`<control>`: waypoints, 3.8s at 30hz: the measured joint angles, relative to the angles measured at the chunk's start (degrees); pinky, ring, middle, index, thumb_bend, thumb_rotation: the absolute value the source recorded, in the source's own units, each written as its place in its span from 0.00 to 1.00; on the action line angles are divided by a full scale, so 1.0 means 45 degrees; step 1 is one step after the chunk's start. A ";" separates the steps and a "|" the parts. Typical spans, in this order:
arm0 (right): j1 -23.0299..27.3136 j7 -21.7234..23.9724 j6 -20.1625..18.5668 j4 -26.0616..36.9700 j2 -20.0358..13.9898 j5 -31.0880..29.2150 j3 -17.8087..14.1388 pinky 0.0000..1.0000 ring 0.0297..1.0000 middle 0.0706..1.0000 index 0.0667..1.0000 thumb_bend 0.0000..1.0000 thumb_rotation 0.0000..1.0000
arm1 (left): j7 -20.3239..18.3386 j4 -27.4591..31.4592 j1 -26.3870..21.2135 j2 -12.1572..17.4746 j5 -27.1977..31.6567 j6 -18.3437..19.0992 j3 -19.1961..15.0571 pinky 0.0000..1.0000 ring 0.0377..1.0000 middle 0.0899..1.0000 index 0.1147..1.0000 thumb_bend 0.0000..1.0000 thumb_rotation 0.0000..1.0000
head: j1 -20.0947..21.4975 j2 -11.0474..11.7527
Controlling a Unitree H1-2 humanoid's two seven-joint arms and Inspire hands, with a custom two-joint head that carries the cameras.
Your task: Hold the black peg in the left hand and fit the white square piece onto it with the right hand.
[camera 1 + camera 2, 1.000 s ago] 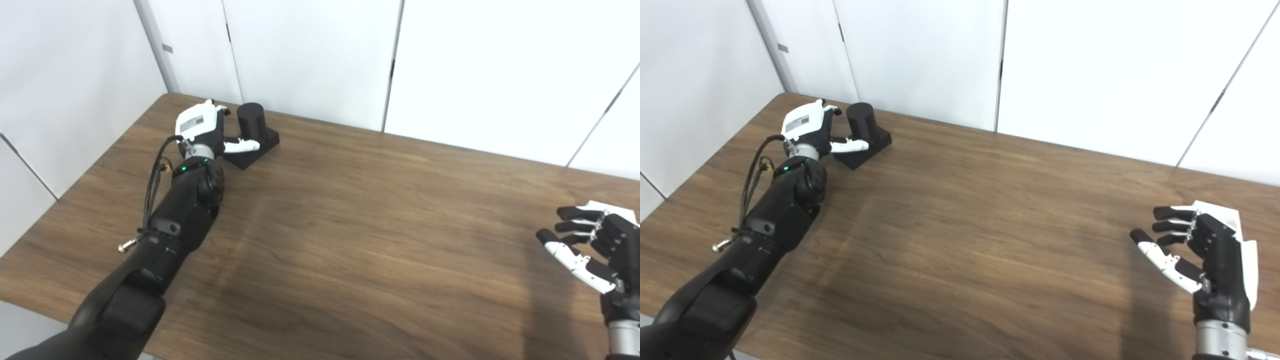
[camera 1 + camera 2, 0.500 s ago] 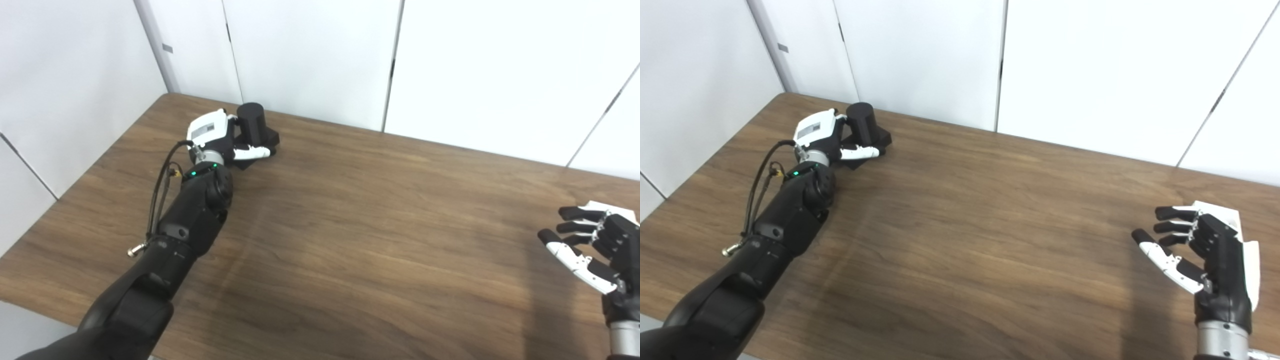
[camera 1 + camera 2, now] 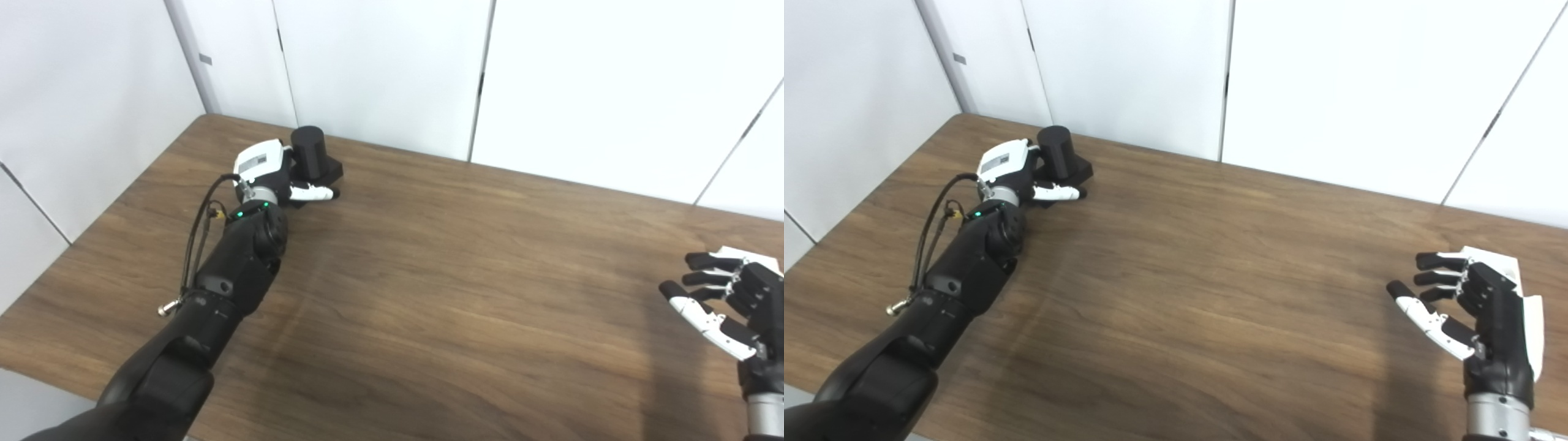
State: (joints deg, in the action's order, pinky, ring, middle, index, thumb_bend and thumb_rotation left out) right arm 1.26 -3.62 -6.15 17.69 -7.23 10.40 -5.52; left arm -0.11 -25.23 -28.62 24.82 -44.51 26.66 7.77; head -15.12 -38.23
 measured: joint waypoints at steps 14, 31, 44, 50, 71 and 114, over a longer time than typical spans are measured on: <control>0.0000 0.0000 -0.0013 0.0001 -0.0001 0.0016 -0.0040 0.41 0.51 0.59 0.45 0.49 0.11 | 0.0084 0.0013 0.0026 0.0510 0.0467 -0.0337 0.0236 0.81 0.93 0.87 0.42 0.53 0.07 | 0.0000 -0.0098; 0.0015 0.0007 -0.0023 -0.0005 0.0002 0.0044 -0.0063 0.41 0.51 0.59 0.45 0.49 0.11 | -0.0308 0.0422 0.0650 0.1139 0.1951 -0.2406 0.0254 0.80 0.94 0.86 0.42 0.53 0.06 | 0.0078 -0.0137; 0.0022 -0.0008 0.0004 -0.0033 -0.0002 0.0088 -0.0055 0.40 0.50 0.58 0.45 0.49 0.11 | -0.2589 0.2078 0.0989 0.1662 0.2979 -0.4759 0.1061 0.84 0.94 0.85 0.42 0.52 0.06 | 0.0137 -0.0176; 0.0027 -0.0009 0.0005 -0.0084 -0.0002 0.0089 -0.0055 0.41 0.51 0.59 0.45 0.49 0.12 | -0.2773 0.3137 0.1013 0.1565 0.2818 -0.5223 0.1353 0.84 0.94 0.86 0.42 0.53 0.06 | 0.0176 -0.0176; 0.0044 -0.0055 0.0404 -0.0401 -0.0004 0.0292 -0.0057 0.40 0.50 0.59 0.45 0.49 0.12 | -0.3203 0.4713 0.2035 0.0103 0.1948 -0.6951 0.2997 0.80 0.93 0.87 0.42 0.52 0.07 | 0.0586 -0.0312; 0.2369 0.0676 0.0411 -0.0162 -0.2183 0.2458 0.0211 0.41 0.52 0.61 0.46 0.50 0.14 | -0.2504 0.3055 0.1032 -0.0302 0.1384 -1.0511 0.5376 0.83 0.90 0.82 0.42 0.52 0.06 | 0.7788 0.0525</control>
State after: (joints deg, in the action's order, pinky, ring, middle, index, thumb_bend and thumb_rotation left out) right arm 11.92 -0.57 -4.30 16.96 -17.05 21.46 -4.57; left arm -11.38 -11.48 -23.98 23.46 -38.28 -20.64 31.96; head 19.93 -35.87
